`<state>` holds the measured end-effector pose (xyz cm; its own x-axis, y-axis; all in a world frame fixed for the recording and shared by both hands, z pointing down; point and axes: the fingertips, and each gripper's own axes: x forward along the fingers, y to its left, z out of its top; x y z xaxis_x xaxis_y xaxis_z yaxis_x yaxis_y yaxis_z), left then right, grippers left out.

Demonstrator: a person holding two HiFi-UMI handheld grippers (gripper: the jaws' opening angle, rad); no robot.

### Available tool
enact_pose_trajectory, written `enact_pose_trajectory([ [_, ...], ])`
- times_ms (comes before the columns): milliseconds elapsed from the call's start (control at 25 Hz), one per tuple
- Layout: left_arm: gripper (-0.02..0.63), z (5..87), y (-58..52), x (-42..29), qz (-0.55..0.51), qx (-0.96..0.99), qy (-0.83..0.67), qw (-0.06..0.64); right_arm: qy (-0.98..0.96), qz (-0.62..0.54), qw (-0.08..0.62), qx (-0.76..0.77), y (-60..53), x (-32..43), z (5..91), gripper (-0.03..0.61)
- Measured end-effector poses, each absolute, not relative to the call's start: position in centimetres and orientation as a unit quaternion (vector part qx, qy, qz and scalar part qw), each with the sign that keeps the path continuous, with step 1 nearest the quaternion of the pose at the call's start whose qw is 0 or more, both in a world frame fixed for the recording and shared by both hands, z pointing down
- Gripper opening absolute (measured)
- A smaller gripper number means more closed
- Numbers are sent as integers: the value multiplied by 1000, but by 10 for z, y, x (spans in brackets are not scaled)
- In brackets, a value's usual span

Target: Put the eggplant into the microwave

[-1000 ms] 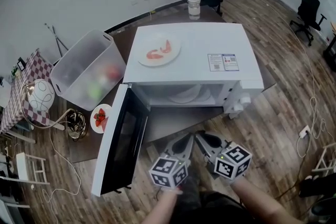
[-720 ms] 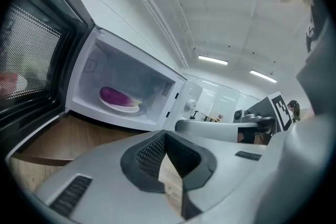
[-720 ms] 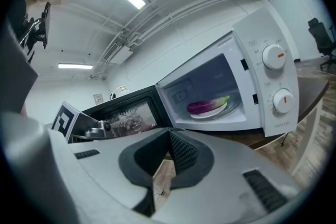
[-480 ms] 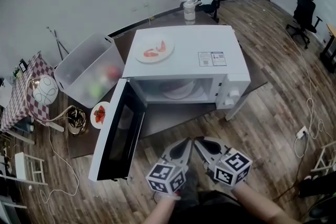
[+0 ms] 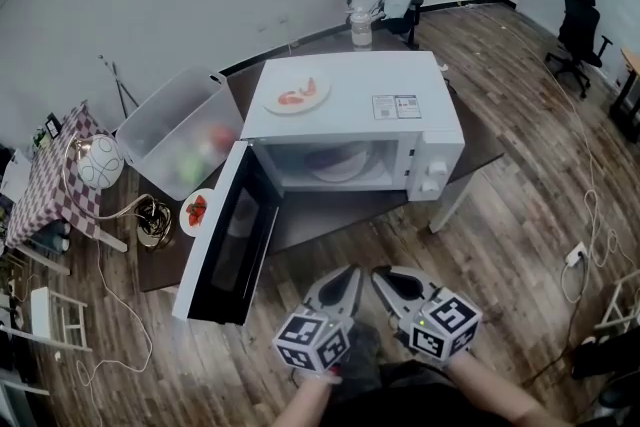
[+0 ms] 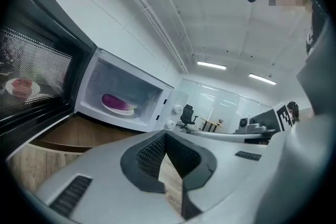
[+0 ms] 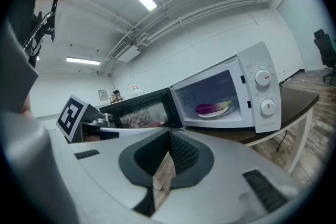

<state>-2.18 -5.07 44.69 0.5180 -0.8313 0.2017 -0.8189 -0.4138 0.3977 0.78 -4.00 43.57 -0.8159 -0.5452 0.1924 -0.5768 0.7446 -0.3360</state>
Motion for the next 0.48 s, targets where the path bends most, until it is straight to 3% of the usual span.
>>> enact_pose_trajectory([
  [480, -3, 424, -17, -14, -30, 847, -491, 202, -942, 160, 39, 294, -4, 14, 419, 0],
])
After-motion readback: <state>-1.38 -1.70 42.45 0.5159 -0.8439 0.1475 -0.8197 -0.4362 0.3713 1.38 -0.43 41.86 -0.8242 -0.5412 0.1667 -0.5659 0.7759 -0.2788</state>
